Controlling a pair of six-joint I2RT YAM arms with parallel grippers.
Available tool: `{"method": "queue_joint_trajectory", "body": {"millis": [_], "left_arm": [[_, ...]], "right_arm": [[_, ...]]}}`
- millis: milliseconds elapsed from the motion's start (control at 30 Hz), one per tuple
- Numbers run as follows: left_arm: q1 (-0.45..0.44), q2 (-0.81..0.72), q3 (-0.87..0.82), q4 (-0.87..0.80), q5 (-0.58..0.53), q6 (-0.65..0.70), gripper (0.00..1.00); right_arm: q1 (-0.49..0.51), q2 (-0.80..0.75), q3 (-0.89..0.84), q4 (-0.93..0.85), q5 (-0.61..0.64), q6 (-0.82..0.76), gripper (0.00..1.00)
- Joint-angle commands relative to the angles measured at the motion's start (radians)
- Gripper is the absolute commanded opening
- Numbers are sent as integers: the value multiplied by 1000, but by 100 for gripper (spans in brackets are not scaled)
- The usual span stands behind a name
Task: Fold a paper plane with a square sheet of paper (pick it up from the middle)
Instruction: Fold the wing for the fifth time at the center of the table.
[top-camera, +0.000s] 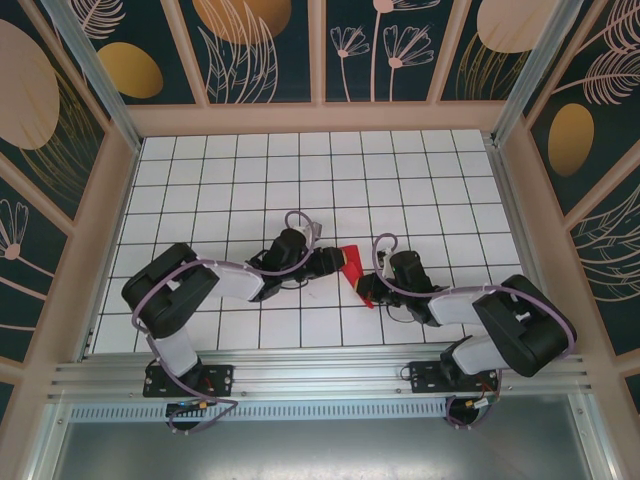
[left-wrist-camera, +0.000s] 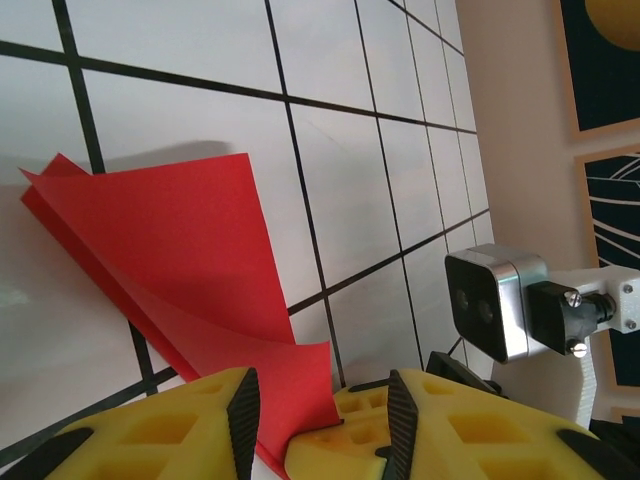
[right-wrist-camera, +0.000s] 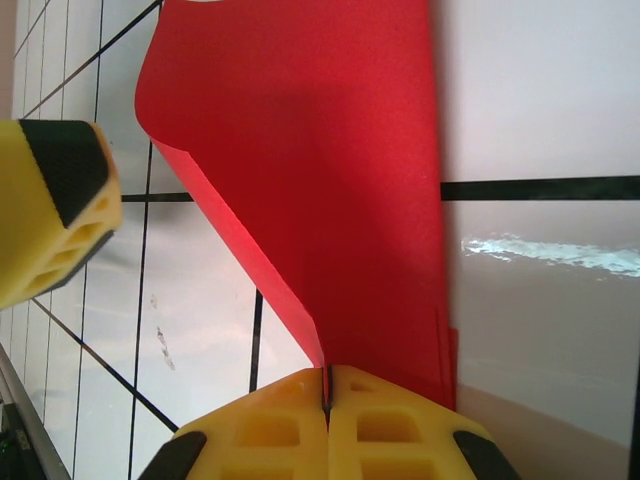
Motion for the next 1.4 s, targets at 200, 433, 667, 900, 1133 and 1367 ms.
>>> {"method": "queue_joint_trajectory", "body": {"millis": [200, 433, 667, 900, 1133, 1367], "left_arm": [[-25, 105, 43, 149, 84, -78, 42], [-31, 162, 70, 185, 83, -85, 44], [-31, 204, 79, 218, 80, -74, 43], [-30, 230, 91, 199, 82, -58, 43], [-30, 246, 104, 180, 86, -41, 42], [-31, 252, 114, 177, 96, -34, 42]], "right_arm": [[-6, 47, 23, 56, -42, 39, 5], [-6, 49, 28, 55, -48, 45, 5], [-5, 30, 35, 12, -40, 39, 10], [-5, -2, 51, -71, -38, 25, 21], [-5, -70, 47, -166, -4, 18, 26], [-5, -94, 42, -223, 16, 26, 23]]}}
